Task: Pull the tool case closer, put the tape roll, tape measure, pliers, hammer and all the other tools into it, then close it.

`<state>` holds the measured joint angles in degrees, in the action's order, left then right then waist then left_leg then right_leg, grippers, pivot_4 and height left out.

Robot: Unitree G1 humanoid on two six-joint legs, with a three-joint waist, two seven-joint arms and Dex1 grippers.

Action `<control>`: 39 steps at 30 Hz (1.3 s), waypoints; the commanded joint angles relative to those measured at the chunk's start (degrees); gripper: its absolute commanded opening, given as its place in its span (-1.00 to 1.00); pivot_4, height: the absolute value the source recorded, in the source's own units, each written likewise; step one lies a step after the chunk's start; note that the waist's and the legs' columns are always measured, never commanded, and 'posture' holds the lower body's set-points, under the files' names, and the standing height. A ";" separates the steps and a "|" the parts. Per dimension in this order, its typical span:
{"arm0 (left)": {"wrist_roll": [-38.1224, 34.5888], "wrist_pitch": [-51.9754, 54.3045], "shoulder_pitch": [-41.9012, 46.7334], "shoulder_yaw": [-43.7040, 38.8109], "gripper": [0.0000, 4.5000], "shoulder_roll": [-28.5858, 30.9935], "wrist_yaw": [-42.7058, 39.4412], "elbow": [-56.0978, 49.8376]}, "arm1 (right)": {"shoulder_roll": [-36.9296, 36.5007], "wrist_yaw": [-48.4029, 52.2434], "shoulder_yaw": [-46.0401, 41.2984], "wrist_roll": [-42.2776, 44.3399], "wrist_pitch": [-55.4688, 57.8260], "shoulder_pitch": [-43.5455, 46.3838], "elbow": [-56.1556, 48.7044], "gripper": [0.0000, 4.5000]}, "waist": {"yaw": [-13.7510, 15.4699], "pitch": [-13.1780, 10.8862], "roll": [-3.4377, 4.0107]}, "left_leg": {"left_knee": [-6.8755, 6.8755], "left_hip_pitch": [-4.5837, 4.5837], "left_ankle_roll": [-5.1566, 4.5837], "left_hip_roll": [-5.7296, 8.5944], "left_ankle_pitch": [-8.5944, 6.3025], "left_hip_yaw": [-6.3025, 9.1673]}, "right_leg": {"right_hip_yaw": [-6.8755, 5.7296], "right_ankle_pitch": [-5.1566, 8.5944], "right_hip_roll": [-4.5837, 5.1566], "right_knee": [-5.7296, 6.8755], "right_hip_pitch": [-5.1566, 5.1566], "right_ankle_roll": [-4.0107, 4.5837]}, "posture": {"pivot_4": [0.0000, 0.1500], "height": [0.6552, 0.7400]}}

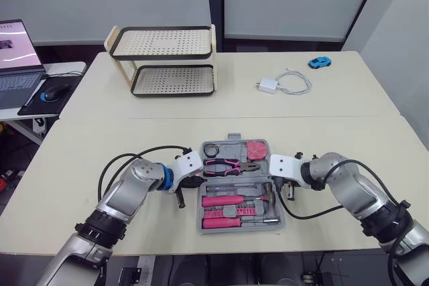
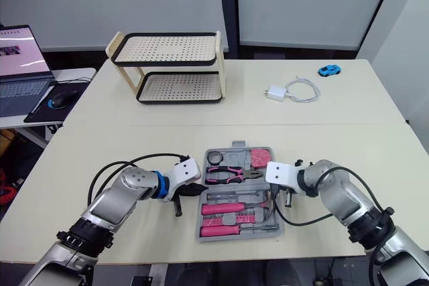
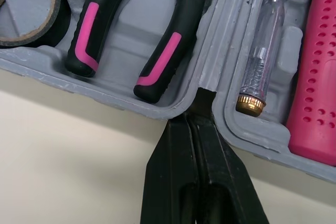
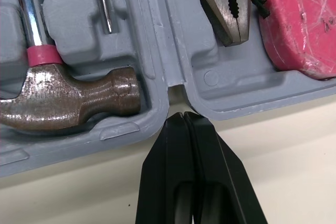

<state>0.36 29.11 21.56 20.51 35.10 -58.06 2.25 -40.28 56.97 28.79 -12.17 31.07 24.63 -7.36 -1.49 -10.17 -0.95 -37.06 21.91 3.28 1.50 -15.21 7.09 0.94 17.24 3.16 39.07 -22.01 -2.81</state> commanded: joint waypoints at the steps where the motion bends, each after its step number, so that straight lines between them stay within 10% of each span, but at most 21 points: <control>1: -0.68 0.10 -1.43 3.87 -1.00 -1.74 -2.13 -3.99 | 0.96 2.34 0.45 2.22 1.74 -1.75 -6.59 -0.98 | -0.03 0.01 0.00 | 0.00 0.00 0.00 0.00 0.00 0.00 | 0.00 0.00 0.00 -0.01 0.00 0.00 | 1.00 1.00; 39: 0.45 4.08 -5.75 5.17 -1.00 0.14 -3.38 -10.82 | -1.21 1.03 -1.85 1.57 8.70 -8.06 -15.75 -0.98 | -0.18 0.04 0.03 | 0.02 -0.06 -0.01 -0.05 0.00 -0.02 | 0.01 0.00 -0.03 -0.02 0.04 0.00 | 1.00 1.00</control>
<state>1.35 34.35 16.32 22.61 36.49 -60.62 -7.95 -43.19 57.99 26.46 -12.23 41.90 15.51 -20.53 -1.68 -10.12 -0.92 -37.05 21.85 3.27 1.45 -15.21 7.07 0.95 17.24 3.13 39.05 -21.98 -2.81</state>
